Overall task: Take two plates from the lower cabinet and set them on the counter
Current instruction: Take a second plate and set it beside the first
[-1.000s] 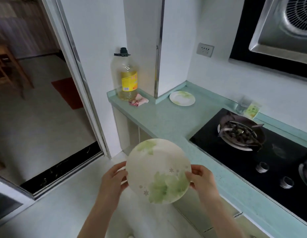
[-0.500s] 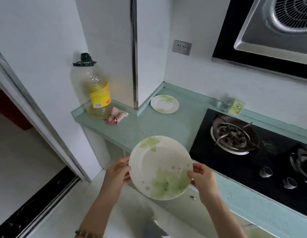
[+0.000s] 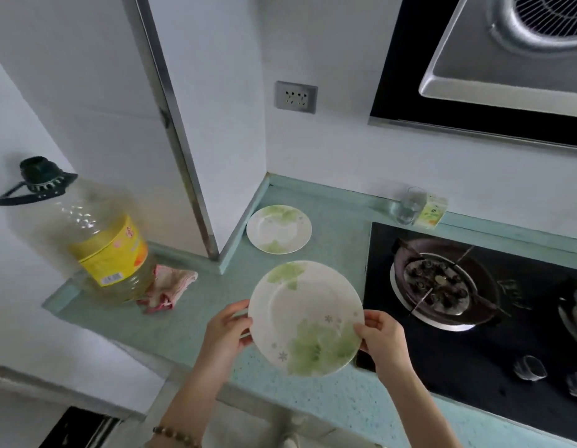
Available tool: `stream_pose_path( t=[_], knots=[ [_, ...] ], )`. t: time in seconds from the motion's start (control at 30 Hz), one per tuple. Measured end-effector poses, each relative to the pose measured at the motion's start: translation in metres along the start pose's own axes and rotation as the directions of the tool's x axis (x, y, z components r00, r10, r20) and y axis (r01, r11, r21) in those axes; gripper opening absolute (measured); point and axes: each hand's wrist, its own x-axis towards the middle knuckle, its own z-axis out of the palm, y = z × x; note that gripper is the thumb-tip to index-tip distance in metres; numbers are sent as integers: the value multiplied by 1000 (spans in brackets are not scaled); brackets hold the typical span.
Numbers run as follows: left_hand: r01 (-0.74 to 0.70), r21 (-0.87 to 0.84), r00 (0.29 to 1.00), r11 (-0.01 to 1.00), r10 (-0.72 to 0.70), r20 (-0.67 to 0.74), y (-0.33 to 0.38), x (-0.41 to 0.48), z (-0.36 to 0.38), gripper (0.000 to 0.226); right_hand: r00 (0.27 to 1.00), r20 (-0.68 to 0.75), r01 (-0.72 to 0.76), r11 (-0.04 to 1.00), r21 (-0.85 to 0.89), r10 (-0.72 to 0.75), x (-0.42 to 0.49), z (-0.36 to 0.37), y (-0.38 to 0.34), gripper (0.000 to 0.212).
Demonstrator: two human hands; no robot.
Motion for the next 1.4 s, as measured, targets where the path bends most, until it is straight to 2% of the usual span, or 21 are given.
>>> stream_pose_path(
  t=[0.13, 0.4, 0.57, 0.8, 1.4],
  knots=[
    [20, 54, 997, 998, -24, 69, 11, 53, 16, 30, 998, -57, -35, 999, 1, 35, 41, 11, -12, 20],
    [112, 179, 986, 977, -132, 105, -1, 138, 41, 36, 976, -135, -184, 980, -74, 173, 92, 25, -4, 21],
    [179, 265, 965, 948, -222, 142, -15, 173, 46, 35, 942, -169, -305, 950, -70, 290, 103, 34, 9, 23],
    [197, 360, 949, 912, -270, 165, -27, 206, 44, 38, 909, -200, -390, 915, -105, 365, 107, 50, 15, 19],
    [228, 386, 941, 894, -304, 147, -33, 227, 65, 39, 902, -218, -412, 896, -168, 373, 136, 51, 13, 27]
  ],
)
